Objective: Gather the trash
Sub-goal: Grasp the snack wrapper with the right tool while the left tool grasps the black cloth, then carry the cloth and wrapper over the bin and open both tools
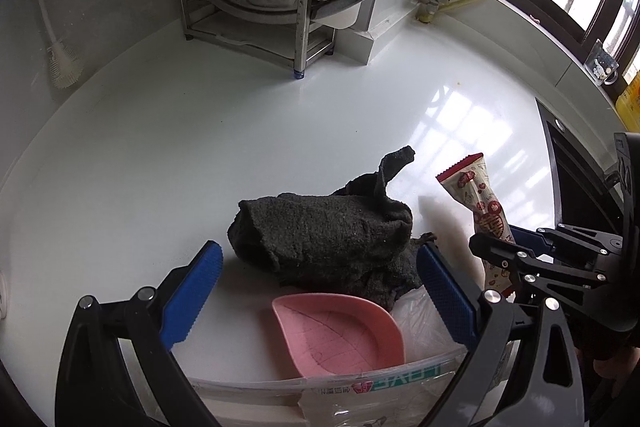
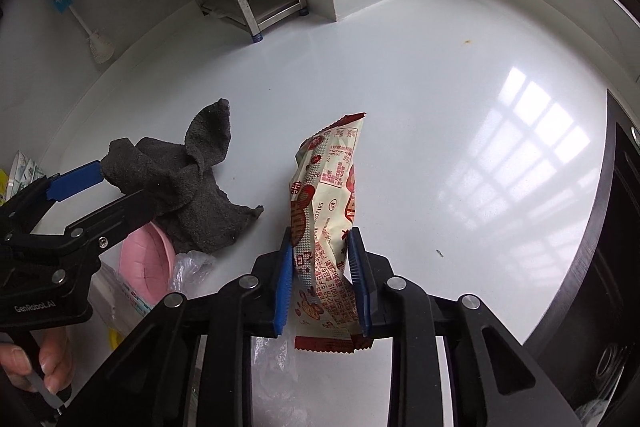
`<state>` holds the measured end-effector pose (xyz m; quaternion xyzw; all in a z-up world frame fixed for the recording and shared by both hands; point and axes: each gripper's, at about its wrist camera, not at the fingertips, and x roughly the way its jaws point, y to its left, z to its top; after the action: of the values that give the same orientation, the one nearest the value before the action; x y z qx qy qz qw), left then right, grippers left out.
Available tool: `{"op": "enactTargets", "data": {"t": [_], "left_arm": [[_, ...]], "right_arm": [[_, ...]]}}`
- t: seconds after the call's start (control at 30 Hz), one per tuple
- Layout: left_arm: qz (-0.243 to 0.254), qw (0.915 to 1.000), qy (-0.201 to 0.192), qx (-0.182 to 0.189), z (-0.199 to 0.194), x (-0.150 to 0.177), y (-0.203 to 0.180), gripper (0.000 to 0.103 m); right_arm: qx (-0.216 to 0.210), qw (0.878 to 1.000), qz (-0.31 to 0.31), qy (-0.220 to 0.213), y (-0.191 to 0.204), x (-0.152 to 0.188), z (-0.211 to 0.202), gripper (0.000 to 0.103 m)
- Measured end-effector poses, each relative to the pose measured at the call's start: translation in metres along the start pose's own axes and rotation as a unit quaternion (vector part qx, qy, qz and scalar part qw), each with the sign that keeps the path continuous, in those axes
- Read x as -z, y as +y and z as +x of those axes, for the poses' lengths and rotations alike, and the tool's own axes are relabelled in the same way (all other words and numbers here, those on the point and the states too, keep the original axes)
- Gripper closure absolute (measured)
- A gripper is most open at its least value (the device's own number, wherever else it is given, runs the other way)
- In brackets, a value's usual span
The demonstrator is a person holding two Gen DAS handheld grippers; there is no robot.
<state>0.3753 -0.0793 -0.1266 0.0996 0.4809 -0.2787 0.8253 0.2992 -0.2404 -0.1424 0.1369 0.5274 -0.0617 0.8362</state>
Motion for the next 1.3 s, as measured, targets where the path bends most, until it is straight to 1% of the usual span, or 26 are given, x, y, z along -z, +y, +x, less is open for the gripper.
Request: {"op": "enactTargets", "data": {"t": [0.13,0.4,0.5,0.6,0.67,0.77,0.8,0.83,0.87,0.93,0.97,1.03,1.13,1.3], "left_arm": [[-0.003,1.0,0.005,-0.005,0.008,-0.003,-0.005,0.007],[-0.005,0.9995,0.013,-0.029,0.023,-0.009,-0.008,0.007],[-0.002,0.9988,0.014,-0.047,0.03,-0.01,-0.011,0.007],[0.011,0.9977,0.011,-0.066,0.034,-0.011,-0.017,0.007],[0.017,0.9973,0.008,-0.071,0.036,-0.012,-0.019,0.012],[0.012,0.9978,0.01,-0.064,0.037,-0.012,-0.018,0.026],[0.01,0.9982,0.013,-0.058,0.038,-0.012,-0.017,0.036],[0.008,0.9984,0.018,-0.053,0.04,-0.012,-0.018,0.051],[0.008,0.9986,0.023,-0.047,0.041,-0.012,-0.018,0.061],[0.012,0.9984,0.025,-0.049,0.041,-0.011,-0.02,0.07],[0.01,0.9987,0.025,-0.044,0.039,-0.01,-0.02,0.071],[0.003,0.9993,0.022,-0.031,0.034,-0.01,-0.019,0.078],[0.001,0.9997,0.009,-0.022,0.021,-0.011,-0.017,0.083],[-0.006,0.9998,-0.011,-0.013,-0.005,-0.013,-0.015,0.084]], "right_arm": [[0.002,1.0,0.023,-0.007,-0.01,0.004,-0.007,0.078],[0.004,0.998,0.055,-0.025,-0.025,0.013,-0.027,0.078],[0.004,0.998,0.063,-0.03,-0.028,0.018,-0.033,0.078],[0.002,0.997,0.069,-0.034,-0.029,0.021,-0.035,0.078],[0.002,0.997,0.07,-0.035,-0.028,0.022,-0.037,0.078],[0.001,0.997,0.072,-0.04,-0.027,0.022,-0.04,0.078],[0.001,0.996,0.074,-0.041,-0.027,0.023,-0.041,0.078],[0.0,0.996,0.075,-0.042,-0.027,0.023,-0.043,0.078],[-0.001,0.996,0.076,-0.044,-0.027,0.024,-0.044,0.078],[0.0,0.996,0.075,-0.046,-0.027,0.026,-0.047,0.078],[-0.001,0.996,0.075,-0.047,-0.026,0.027,-0.049,0.078],[-0.001,0.996,0.074,-0.05,-0.026,0.03,-0.053,0.078],[-0.003,0.996,0.075,-0.056,-0.025,0.033,-0.06,0.078],[-0.005,0.995,0.074,-0.064,-0.021,0.04,-0.07,0.078]]}}
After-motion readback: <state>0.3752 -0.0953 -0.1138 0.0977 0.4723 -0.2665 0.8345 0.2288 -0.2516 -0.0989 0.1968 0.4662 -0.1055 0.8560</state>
